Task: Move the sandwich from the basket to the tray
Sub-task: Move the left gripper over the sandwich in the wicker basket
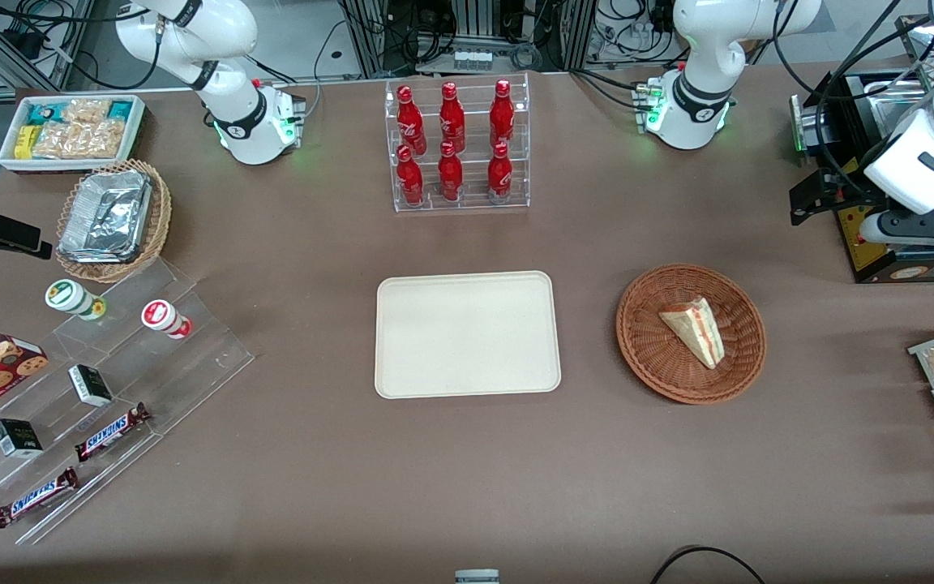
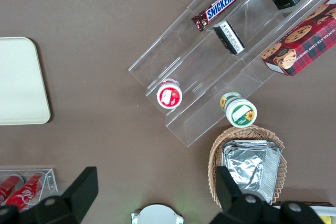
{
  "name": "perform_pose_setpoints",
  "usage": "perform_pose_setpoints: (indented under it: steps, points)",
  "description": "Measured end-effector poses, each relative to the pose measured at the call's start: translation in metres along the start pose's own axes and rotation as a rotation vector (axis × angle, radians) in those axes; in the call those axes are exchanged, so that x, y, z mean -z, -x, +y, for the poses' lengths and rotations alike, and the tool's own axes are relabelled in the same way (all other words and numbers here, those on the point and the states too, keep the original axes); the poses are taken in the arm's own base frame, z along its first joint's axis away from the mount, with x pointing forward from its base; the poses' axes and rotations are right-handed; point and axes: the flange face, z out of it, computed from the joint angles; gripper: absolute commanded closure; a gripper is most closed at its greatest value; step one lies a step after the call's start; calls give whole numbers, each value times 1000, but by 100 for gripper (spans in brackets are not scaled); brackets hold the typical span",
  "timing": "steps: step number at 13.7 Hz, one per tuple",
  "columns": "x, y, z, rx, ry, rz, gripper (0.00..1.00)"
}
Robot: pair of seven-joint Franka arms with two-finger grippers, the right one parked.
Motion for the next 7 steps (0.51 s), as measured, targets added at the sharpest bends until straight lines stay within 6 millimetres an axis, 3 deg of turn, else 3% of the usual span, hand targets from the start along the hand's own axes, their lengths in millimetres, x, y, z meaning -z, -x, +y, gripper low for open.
perform_pose_setpoints:
  steps: [4,7]
  points:
    - [-5,-2,2,-4,-2,-9,0]
    - [-31,-8,5,-10,-2,-44,0]
